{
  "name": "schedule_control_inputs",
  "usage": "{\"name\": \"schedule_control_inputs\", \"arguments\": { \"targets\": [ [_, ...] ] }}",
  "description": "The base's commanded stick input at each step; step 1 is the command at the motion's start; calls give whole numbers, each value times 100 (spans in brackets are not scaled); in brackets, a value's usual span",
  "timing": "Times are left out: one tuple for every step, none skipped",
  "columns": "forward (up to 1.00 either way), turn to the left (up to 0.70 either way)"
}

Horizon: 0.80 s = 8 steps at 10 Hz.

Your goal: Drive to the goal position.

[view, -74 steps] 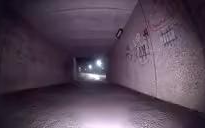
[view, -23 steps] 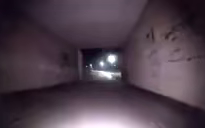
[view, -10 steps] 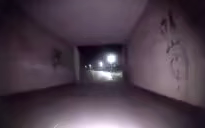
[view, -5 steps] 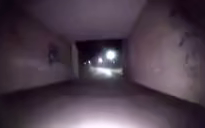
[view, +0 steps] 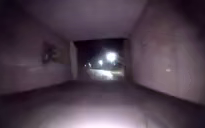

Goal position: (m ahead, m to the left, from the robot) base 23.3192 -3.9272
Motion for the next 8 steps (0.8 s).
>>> {"name": "schedule_control_inputs", "arguments": {
  "targets": [
    [100, 0],
    [100, 0],
    [100, 0],
    [100, 0],
    [100, 0],
    [100, 0],
    [100, 0],
    [100, 0]
  ]
}}
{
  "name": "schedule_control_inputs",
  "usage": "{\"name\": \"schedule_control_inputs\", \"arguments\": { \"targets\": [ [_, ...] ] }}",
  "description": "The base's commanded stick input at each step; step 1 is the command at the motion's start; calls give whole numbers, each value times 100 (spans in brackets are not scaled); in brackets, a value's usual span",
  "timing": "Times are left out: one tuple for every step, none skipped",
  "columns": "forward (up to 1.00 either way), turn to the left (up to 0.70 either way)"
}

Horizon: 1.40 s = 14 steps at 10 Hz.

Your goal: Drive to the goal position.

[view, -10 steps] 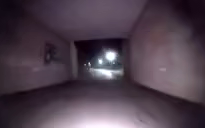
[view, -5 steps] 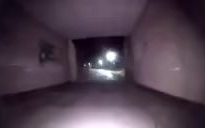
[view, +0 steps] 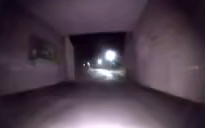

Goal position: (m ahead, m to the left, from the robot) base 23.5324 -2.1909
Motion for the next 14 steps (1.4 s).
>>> {"name": "schedule_control_inputs", "arguments": {
  "targets": [
    [100, 0],
    [100, 0],
    [100, 0],
    [100, 0],
    [100, 0],
    [100, 0],
    [100, -3],
    [100, -25],
    [100, -36],
    [100, -26],
    [100, 0],
    [100, 0],
    [100, 0],
    [100, 0]
  ]
}}
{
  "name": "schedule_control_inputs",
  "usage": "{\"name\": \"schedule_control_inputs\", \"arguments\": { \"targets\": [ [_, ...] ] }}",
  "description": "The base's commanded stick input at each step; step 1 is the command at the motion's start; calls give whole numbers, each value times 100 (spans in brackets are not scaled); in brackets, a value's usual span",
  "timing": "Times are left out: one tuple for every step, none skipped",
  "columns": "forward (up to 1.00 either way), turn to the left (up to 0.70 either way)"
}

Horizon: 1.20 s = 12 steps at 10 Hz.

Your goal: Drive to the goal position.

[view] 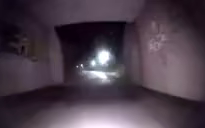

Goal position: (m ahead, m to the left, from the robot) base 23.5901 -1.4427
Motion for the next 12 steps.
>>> {"name": "schedule_control_inputs", "arguments": {
  "targets": [
    [100, 0],
    [100, 0],
    [100, 0],
    [100, 0],
    [100, 0],
    [100, 0],
    [100, 0],
    [100, 0],
    [100, 0],
    [100, 0],
    [100, 0],
    [100, 0]
  ]
}}
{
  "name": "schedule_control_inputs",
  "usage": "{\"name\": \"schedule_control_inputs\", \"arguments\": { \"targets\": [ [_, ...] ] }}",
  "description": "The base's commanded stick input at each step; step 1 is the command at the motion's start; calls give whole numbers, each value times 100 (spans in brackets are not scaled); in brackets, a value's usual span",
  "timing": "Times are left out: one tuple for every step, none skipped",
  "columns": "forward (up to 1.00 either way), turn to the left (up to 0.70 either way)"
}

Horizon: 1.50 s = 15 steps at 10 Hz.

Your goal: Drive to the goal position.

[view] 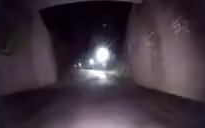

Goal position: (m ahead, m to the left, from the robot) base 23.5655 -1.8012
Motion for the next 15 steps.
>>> {"name": "schedule_control_inputs", "arguments": {
  "targets": [
    [100, 0],
    [100, 0],
    [100, 0],
    [100, 0],
    [100, 0],
    [100, 0],
    [100, 0],
    [100, 0],
    [100, 0],
    [100, 0],
    [100, 0],
    [100, 0],
    [100, 0],
    [100, 0],
    [100, 0]
  ]
}}
